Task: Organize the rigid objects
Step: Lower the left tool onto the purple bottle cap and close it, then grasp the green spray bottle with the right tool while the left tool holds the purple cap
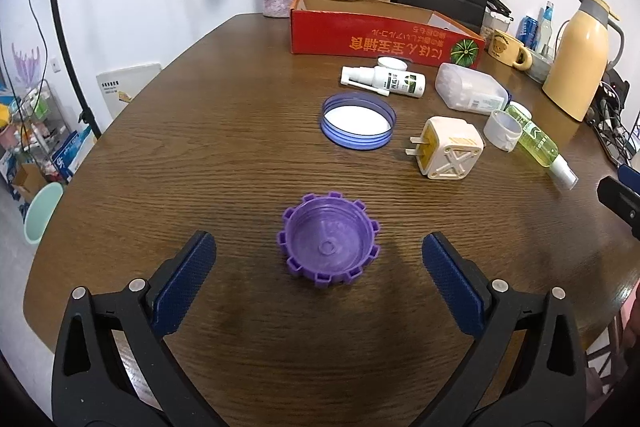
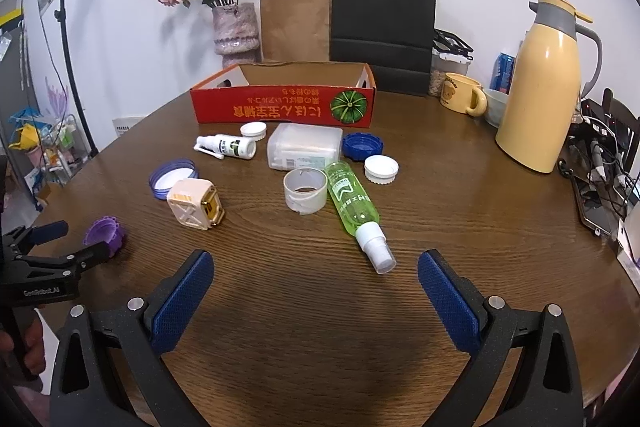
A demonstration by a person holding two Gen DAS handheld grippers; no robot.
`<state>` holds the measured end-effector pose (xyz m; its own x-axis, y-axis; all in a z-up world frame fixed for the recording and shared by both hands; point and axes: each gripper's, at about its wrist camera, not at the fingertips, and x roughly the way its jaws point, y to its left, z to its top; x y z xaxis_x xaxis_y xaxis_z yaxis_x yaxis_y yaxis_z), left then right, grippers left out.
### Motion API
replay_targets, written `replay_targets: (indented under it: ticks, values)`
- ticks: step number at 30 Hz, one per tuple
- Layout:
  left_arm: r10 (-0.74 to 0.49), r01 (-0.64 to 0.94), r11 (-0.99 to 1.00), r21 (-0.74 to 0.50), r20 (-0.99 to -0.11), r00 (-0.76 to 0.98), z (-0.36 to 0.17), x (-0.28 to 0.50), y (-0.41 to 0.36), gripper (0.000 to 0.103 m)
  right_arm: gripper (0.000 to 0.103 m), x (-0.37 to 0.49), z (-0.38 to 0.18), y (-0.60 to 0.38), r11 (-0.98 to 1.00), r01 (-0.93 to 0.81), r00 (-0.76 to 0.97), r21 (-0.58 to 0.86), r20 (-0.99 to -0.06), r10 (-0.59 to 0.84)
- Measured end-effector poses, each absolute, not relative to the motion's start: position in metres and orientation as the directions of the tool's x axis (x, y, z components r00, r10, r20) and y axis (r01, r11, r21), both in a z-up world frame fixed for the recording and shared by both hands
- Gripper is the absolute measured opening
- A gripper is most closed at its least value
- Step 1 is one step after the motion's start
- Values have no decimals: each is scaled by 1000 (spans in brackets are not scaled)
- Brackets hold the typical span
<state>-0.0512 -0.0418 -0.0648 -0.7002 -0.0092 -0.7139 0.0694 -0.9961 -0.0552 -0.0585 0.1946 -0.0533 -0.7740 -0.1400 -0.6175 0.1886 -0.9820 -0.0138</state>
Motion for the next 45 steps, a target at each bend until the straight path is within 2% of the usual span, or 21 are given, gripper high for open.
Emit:
replay_targets:
  ticks: [8,11,18,31,45]
  values:
    - [-6,64,-997,-53,-725,-689,-69,-65,-37,79,103,-64,-57,198,-982,189,-764,-16,-631,-136]
    - [3,60,-996,-59,-739,-673,-73,-69,-34,50,103,-65,-58,198,-981,193,-763,-19,-632,-138]
    - [8,62,-996,-69,-732,-681,-69,-71,-33,50,103,-73,-61,202,-980,199,-755,-24,-642,-138]
    - [9,43,-997,-62,-668,-744,-31,-87,-35,50,103,-106,-63,217,-978,199,-734,-59,-670,-109]
    - [12,41,-997,-66,-648,-762,-18,-113,-35,50,103,-162,-90,225,-963,256,-643,-86,-759,-103]
